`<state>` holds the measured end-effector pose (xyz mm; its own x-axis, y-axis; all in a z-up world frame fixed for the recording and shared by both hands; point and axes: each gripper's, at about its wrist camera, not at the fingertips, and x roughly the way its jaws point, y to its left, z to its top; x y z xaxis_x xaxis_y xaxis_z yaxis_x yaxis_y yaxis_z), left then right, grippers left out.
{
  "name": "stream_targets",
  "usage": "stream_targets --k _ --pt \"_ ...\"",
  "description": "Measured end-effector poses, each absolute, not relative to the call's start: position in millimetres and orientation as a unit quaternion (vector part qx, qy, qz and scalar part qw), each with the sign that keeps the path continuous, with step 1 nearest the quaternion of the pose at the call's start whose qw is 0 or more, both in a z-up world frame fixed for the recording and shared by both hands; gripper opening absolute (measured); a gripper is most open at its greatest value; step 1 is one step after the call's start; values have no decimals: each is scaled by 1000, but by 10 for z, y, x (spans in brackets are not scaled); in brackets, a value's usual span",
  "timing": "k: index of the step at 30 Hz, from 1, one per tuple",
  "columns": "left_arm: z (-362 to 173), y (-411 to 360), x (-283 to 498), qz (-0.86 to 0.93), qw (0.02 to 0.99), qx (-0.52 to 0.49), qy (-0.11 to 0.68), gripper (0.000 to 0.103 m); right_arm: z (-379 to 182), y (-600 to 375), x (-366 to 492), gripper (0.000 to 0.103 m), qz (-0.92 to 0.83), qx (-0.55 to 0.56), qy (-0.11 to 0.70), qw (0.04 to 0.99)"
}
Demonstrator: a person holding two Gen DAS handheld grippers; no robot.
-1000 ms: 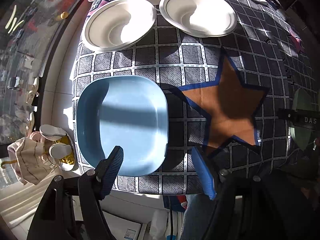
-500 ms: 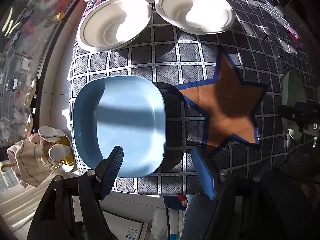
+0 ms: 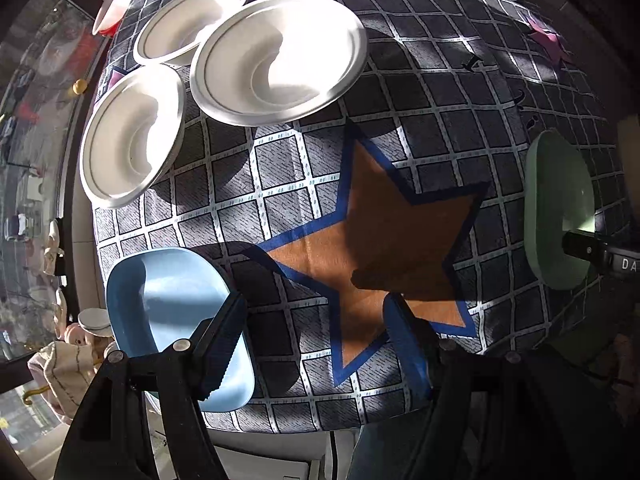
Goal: Organize plates and bowls
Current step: 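Close the right gripper on the green plate rim and lift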
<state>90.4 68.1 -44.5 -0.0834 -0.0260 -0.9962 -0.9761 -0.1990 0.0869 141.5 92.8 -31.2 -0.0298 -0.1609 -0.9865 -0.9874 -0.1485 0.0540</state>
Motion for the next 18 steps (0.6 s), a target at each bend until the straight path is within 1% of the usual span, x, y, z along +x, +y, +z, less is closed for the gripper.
stream_targets --k 3,5,7,9,14,18 --pt "-486 859 1096 553 433 -520 485 74 -411 830 1787 77 496 -558 520 416" --pt "-514 968 1228 547 438 -515 494 74 -427 810 1870 77 491 -554 524 422" --pt "-514 1103 1392 539 449 -513 495 74 -351 1023 2296 77 486 -547 526 434" --pt "-472 1202 1539 535 461 -508 493 74 -289 1101 2485 77 488 -533 532 441" --pt "-423 1481 1934 521 487 -501 491 74 -215 1256 2636 77 485 -531 527 454" --pt "-493 1666 2299 510 497 -489 503 74 -365 1150 2820 77 468 -522 548 456"
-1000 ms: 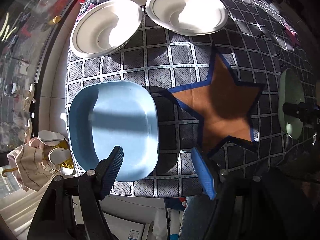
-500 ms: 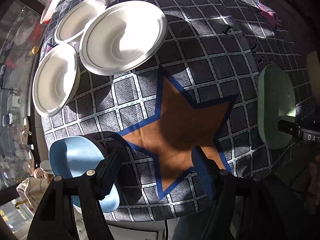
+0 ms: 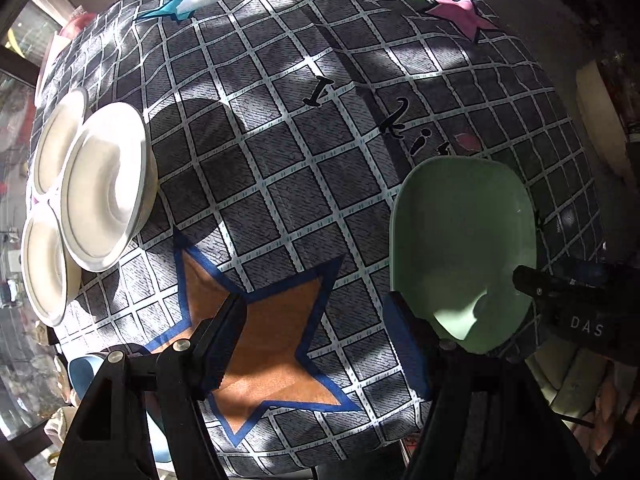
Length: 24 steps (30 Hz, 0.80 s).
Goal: Organize plates and bowls
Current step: 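Close the right gripper on the green plate rim and lift, then carry the green plate onto the blue plate and open the right gripper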
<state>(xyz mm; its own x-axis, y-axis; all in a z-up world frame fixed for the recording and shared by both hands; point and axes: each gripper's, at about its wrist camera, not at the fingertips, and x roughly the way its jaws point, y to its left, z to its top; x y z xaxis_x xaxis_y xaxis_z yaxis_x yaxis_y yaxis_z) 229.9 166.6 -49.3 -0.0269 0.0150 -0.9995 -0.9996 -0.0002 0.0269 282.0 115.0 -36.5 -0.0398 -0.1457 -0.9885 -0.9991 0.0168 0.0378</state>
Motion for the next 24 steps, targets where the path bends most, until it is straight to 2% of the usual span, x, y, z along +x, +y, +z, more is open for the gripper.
stream_targets --k 4,8,10,11,12,13,14,15,17,18,22,24 --pt "-654 1826 2553 495 498 -496 511 74 -642 1028 3066 77 466 -525 552 449" --pt "-813 1936 2724 483 491 -510 516 74 -723 1001 2967 76 481 -535 546 429" --pt "-878 1958 2770 473 490 -522 513 74 -704 1009 2959 64 493 -535 548 412" --pt "-892 1973 2801 469 491 -528 509 70 -700 999 2948 53 496 -541 545 406" --pt "-907 1982 2837 464 493 -534 506 63 -682 989 2936 51 498 -548 536 405" --pt "-915 1978 2871 464 494 -533 506 63 -672 984 2944 45 505 -550 532 399" --pt "-908 1988 2916 464 498 -530 506 63 -657 981 2955 33 512 -552 527 394" --pt "-922 1930 2924 462 502 -528 507 61 -654 980 2968 26 516 -556 525 388" --pt "-860 1831 3112 457 513 -520 508 56 -659 987 3003 26 516 -563 519 384" --pt "-821 1815 3277 452 519 -517 509 53 -644 985 3003 19 517 -564 521 378" --pt "-685 1770 3619 456 517 -517 507 53 -606 1016 2820 18 515 -582 511 367" --pt "-694 1673 3537 460 509 -533 496 53 -642 1015 2645 18 520 -589 504 359"
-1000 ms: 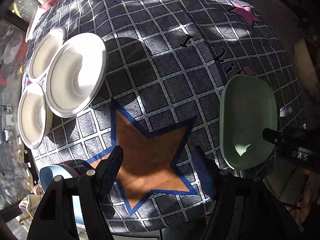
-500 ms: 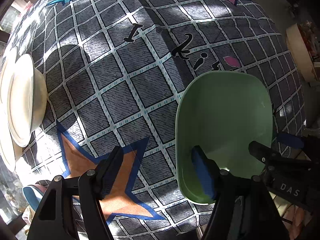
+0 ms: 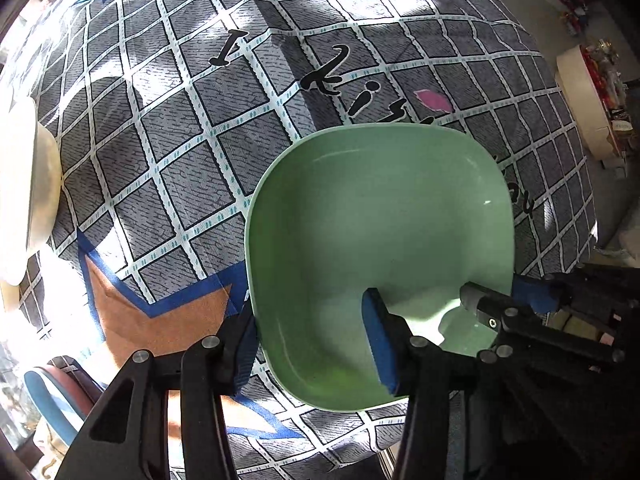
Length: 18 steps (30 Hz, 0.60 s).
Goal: Organize plates and bowls
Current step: 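Carry the green plate onto the blue plate and open the right gripper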
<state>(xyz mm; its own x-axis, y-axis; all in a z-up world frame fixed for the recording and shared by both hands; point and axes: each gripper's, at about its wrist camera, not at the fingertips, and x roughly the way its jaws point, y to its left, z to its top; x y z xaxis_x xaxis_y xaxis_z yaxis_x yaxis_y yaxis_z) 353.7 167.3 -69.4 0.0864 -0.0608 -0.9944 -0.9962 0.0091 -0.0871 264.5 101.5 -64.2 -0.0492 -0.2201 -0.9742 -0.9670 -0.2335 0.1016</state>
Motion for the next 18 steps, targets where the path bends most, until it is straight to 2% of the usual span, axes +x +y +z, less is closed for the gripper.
stream_targets --k 9,18 --pt "-595 1293 3345 500 461 -570 462 53 -588 790 2027 18 548 -626 464 302" --pt "-455 874 3287 528 417 -603 428 53 -762 740 1376 18 561 -665 433 238"
